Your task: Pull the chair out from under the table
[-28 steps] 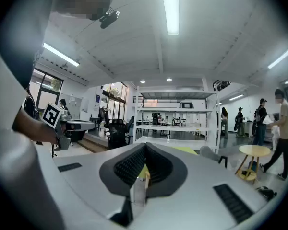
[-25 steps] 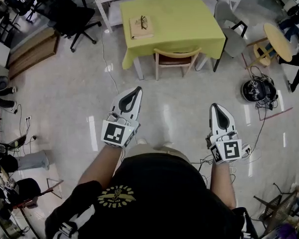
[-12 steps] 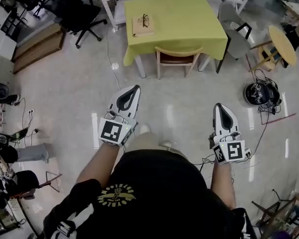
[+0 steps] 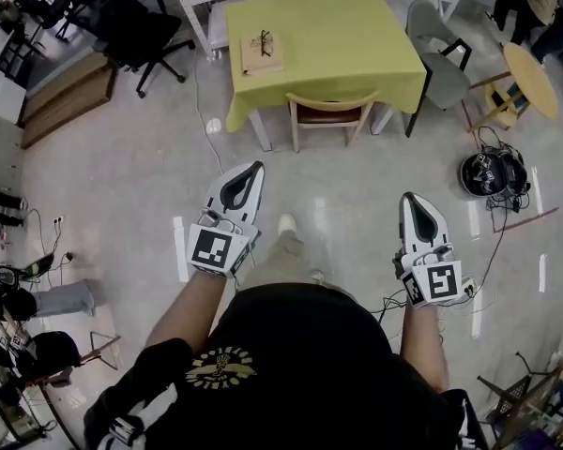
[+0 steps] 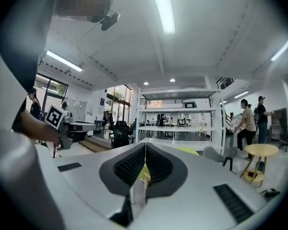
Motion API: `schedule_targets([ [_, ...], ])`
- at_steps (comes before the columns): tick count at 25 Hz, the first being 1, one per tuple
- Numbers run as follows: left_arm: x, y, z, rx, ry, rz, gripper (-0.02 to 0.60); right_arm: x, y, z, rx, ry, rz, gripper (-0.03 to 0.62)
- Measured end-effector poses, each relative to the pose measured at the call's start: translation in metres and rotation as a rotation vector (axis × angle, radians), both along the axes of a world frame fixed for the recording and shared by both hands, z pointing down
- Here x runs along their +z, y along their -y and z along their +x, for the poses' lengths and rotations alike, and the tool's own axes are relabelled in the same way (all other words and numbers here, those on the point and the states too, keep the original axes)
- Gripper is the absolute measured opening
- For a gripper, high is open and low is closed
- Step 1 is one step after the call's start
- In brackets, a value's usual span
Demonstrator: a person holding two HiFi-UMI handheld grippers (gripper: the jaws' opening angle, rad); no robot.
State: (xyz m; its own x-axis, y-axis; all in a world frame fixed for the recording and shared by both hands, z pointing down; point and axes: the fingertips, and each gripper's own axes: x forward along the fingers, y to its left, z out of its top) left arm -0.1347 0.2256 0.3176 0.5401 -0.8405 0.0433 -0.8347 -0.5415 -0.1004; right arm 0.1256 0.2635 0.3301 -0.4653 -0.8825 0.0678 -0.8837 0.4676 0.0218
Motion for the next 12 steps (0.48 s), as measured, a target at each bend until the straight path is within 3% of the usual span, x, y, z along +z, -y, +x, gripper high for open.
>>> schedule_targets([
  [5,0.006,0.042,-0.001,-0.004,0.001,-0.022,0.009,0.005,0.037,0.003,0.025,0.015,-0.014,0.012],
  [12,0.009,0.105,0.011,0.079,0.015,-0.033,0.009,0.009,0.101,-0.007,0.023,0.024,-0.035,0.011],
])
